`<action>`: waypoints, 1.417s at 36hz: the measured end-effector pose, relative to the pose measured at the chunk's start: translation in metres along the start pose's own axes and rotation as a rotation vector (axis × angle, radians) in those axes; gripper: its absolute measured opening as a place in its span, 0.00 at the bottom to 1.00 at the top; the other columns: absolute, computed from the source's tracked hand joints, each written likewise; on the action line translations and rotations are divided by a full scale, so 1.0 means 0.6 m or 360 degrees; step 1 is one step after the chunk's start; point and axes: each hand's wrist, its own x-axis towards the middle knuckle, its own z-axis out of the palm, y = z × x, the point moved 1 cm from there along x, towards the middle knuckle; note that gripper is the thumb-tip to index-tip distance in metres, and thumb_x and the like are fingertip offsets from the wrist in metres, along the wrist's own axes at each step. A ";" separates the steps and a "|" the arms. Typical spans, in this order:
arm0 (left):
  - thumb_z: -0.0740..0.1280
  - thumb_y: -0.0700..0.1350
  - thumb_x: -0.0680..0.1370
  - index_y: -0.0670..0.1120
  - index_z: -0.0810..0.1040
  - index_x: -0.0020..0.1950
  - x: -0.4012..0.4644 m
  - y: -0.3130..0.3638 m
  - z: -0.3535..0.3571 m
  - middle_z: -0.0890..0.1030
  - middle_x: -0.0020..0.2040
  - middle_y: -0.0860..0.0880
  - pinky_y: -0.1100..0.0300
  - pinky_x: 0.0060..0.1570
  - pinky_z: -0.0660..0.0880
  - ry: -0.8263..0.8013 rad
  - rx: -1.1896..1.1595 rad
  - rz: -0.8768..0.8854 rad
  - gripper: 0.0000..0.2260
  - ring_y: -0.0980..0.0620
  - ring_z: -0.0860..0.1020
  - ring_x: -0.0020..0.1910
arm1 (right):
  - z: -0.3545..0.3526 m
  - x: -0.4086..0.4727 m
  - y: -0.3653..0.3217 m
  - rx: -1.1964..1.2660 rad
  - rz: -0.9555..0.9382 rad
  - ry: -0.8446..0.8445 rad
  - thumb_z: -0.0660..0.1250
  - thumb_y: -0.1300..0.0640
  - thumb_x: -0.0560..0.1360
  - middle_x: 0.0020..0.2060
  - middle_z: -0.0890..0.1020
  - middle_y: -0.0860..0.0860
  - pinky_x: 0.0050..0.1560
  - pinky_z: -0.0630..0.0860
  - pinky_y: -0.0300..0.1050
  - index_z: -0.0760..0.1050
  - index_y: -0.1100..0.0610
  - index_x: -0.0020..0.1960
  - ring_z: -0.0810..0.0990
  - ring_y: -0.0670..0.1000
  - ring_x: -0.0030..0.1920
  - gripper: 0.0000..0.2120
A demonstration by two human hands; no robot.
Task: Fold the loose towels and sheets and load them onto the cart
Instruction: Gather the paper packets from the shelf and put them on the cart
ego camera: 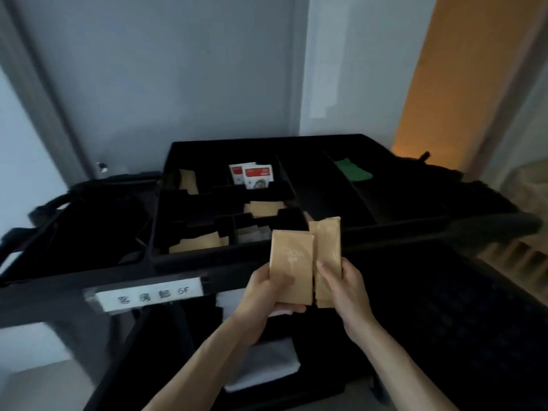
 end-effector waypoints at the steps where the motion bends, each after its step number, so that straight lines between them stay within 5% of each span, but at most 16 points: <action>1: 0.63 0.37 0.80 0.39 0.77 0.62 -0.003 0.004 -0.001 0.83 0.54 0.37 0.41 0.49 0.81 0.0028 0.0010 0.0009 0.12 0.38 0.84 0.50 | 0.004 0.006 -0.001 0.0011 0.0001 -0.0051 0.68 0.51 0.78 0.47 0.86 0.50 0.48 0.82 0.48 0.78 0.53 0.57 0.85 0.48 0.46 0.10; 8: 0.63 0.36 0.79 0.40 0.78 0.62 -0.007 0.038 -0.027 0.84 0.55 0.40 0.46 0.46 0.82 0.0270 0.0028 0.0137 0.12 0.41 0.83 0.53 | 0.062 0.041 -0.006 0.0092 -0.0037 -0.0344 0.72 0.50 0.75 0.45 0.86 0.49 0.34 0.78 0.36 0.78 0.52 0.55 0.85 0.45 0.43 0.11; 21: 0.66 0.40 0.78 0.45 0.78 0.62 0.112 0.077 -0.135 0.85 0.52 0.46 0.53 0.46 0.82 0.0525 0.0003 0.0229 0.12 0.49 0.85 0.50 | 0.169 0.174 -0.033 0.0009 -0.0219 -0.0519 0.75 0.53 0.73 0.47 0.86 0.47 0.47 0.81 0.43 0.78 0.50 0.57 0.85 0.44 0.47 0.14; 27: 0.69 0.43 0.78 0.49 0.72 0.68 0.186 0.110 -0.233 0.82 0.57 0.49 0.62 0.41 0.79 0.0742 0.0161 0.0417 0.19 0.53 0.82 0.52 | 0.231 0.250 -0.046 -0.0171 -0.0274 -0.0660 0.75 0.56 0.73 0.48 0.84 0.44 0.42 0.79 0.36 0.75 0.45 0.56 0.83 0.41 0.47 0.15; 30: 0.70 0.41 0.77 0.53 0.68 0.71 0.207 0.135 -0.285 0.80 0.54 0.47 0.63 0.37 0.79 0.0772 0.0343 0.0497 0.24 0.53 0.82 0.48 | 0.262 0.289 -0.056 -0.0343 -0.0350 -0.0786 0.76 0.54 0.72 0.50 0.84 0.45 0.41 0.80 0.36 0.75 0.52 0.62 0.83 0.41 0.48 0.20; 36: 0.70 0.40 0.77 0.54 0.74 0.68 0.206 0.161 -0.365 0.79 0.50 0.45 0.59 0.35 0.80 0.0645 0.0803 0.0440 0.20 0.54 0.81 0.36 | 0.332 0.354 -0.059 -0.0769 -0.0533 -0.0861 0.79 0.47 0.68 0.44 0.79 0.35 0.32 0.73 0.27 0.70 0.40 0.53 0.78 0.30 0.43 0.21; 41: 0.71 0.41 0.75 0.52 0.72 0.68 0.184 0.173 -0.393 0.80 0.52 0.48 0.54 0.40 0.82 0.0482 0.1225 0.0118 0.23 0.47 0.83 0.42 | 0.380 0.372 -0.052 -0.1010 -0.0729 -0.1088 0.79 0.44 0.66 0.46 0.75 0.34 0.33 0.71 0.27 0.68 0.40 0.57 0.74 0.27 0.44 0.25; 45: 0.74 0.47 0.74 0.50 0.63 0.74 0.172 0.188 -0.388 0.77 0.57 0.49 0.66 0.39 0.73 0.0429 0.1877 -0.0068 0.31 0.52 0.76 0.50 | 0.399 0.372 -0.053 -0.1135 -0.0751 -0.1347 0.79 0.45 0.66 0.48 0.74 0.36 0.38 0.68 0.32 0.69 0.43 0.58 0.74 0.36 0.46 0.26; 51: 0.74 0.45 0.74 0.49 0.65 0.69 0.150 0.189 -0.366 0.73 0.60 0.49 0.52 0.56 0.76 0.0511 0.2142 0.0054 0.28 0.50 0.76 0.54 | 0.403 0.368 -0.050 -0.1230 -0.0743 -0.1586 0.79 0.46 0.66 0.48 0.75 0.38 0.39 0.68 0.32 0.69 0.43 0.59 0.75 0.37 0.47 0.27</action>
